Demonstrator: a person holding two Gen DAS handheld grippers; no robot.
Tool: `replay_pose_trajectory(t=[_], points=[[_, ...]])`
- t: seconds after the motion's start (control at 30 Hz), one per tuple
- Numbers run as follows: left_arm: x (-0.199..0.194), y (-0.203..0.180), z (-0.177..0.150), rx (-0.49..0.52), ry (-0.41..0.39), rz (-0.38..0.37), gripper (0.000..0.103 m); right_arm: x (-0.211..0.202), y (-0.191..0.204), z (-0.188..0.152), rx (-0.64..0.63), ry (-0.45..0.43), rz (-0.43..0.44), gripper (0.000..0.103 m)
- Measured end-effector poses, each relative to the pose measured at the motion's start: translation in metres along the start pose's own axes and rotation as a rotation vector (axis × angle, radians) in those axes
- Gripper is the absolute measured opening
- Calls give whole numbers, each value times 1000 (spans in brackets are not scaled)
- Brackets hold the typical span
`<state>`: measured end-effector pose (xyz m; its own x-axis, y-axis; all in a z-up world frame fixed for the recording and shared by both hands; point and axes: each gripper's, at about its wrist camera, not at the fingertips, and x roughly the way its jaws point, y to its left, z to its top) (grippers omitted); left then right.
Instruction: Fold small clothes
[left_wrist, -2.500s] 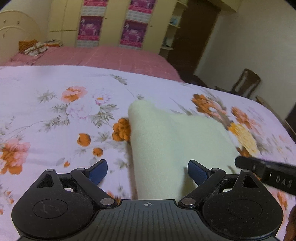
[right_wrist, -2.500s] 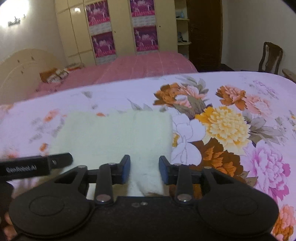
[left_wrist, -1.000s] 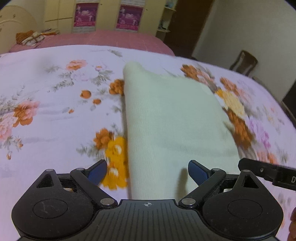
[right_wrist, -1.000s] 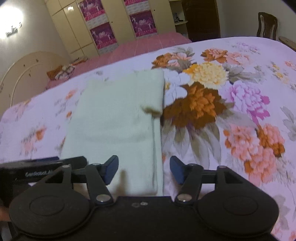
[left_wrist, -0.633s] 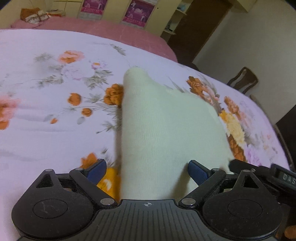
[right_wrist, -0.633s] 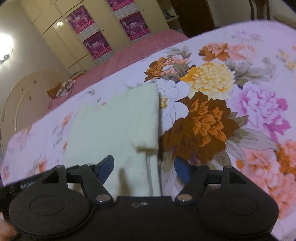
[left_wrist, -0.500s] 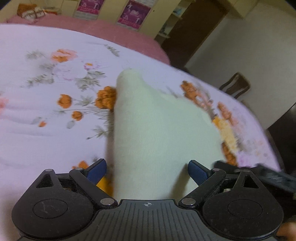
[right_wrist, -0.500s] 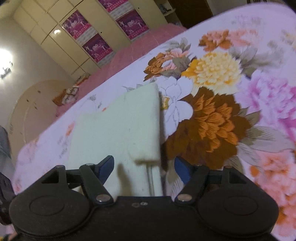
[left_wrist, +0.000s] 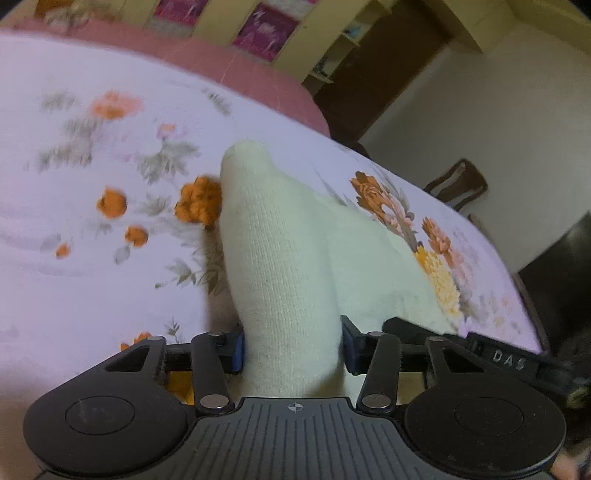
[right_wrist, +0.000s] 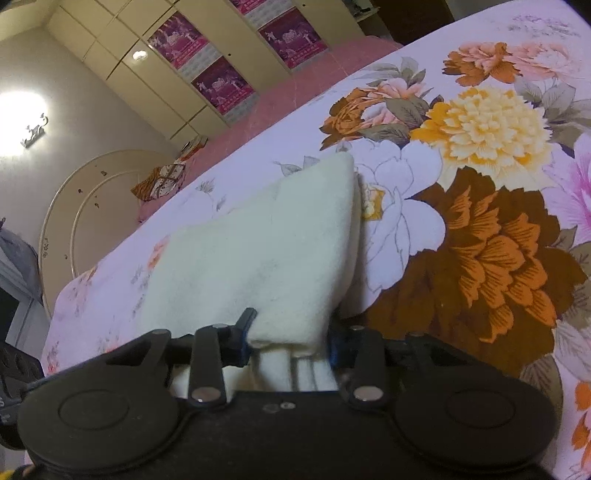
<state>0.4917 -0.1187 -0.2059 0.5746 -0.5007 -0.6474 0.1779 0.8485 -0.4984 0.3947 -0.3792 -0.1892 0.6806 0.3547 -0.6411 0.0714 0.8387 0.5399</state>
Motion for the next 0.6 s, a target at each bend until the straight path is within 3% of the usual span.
replay_pose_trajectory(t=[0.1, 0.37, 0.6], points=[[-4, -5, 3, 29, 0, 11, 42, -8, 17, -3, -76, -28, -30, 29], [-35, -4, 6, 65, -25, -4, 41, -22, 50, 0, -100, -61, -2, 29], [-94, 43, 14, 50, -83, 32, 41, -12, 105, -15, -133, -54, 55, 29]])
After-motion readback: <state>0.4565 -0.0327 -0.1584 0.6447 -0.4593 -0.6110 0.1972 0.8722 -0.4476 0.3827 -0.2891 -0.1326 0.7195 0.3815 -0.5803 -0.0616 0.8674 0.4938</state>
